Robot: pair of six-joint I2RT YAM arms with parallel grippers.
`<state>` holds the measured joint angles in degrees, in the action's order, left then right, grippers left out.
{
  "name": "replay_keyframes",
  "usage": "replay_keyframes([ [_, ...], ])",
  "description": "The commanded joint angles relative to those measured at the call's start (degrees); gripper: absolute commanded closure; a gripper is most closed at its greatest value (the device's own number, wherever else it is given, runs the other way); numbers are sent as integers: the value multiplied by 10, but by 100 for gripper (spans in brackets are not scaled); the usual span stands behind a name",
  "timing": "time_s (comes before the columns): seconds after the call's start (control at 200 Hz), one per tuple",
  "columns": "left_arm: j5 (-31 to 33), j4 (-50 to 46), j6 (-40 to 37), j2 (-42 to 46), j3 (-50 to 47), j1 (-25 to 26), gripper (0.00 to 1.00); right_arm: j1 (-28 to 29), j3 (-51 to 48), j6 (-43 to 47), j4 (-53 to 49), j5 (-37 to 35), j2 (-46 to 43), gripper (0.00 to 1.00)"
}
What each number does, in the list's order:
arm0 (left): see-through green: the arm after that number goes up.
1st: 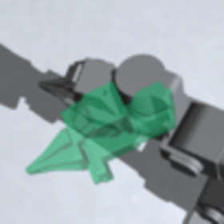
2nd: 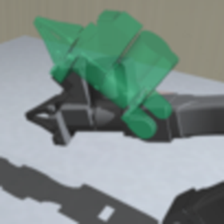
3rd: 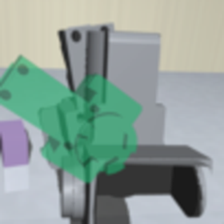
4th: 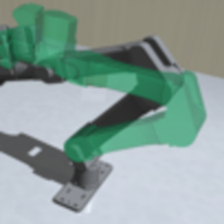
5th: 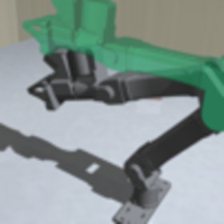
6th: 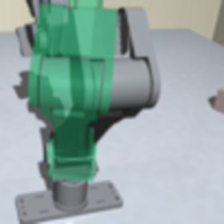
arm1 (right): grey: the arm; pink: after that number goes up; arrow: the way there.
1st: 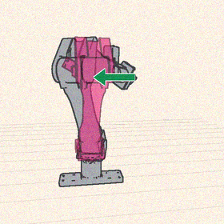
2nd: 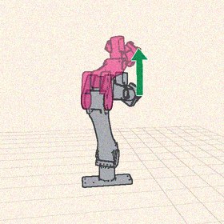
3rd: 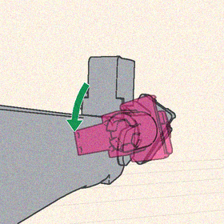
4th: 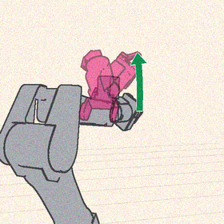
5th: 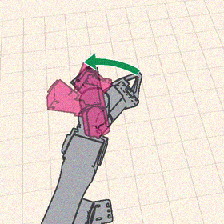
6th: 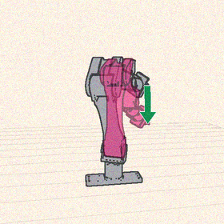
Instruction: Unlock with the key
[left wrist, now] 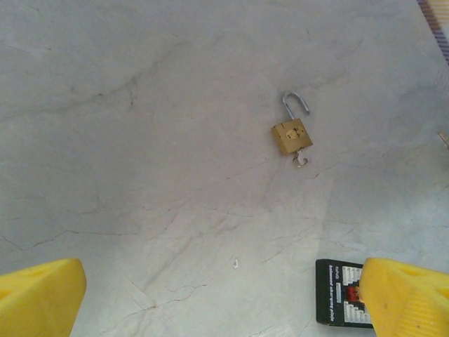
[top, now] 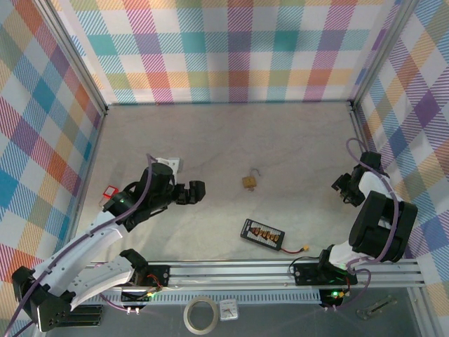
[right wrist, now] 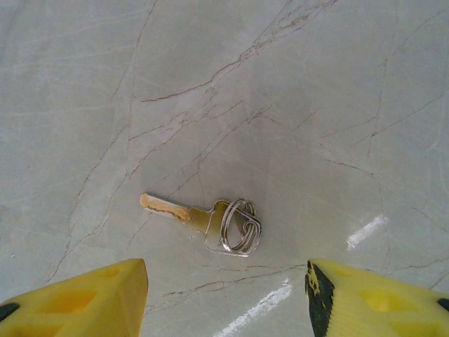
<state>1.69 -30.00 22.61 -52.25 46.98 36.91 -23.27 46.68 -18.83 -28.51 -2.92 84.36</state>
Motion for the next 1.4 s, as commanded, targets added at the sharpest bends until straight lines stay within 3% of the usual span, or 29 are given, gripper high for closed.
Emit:
replay_keyframes([
  [0.0,-26,34,-19,-21,-2,-5,0,-5,-2,22,-20,-11,-23,38],
  [0.16,-49,61,-28,-54,-2,-5,0,-4,-17,25,-18,-38,-16,40],
  [0.525,-79,92,-39,-95,-13,-4,1,-3,2,29,-15,-22,12,49],
  [1.395,-97,96,-35,-114,-16,-5,2,-3,62,22,-19,-20,74,62],
])
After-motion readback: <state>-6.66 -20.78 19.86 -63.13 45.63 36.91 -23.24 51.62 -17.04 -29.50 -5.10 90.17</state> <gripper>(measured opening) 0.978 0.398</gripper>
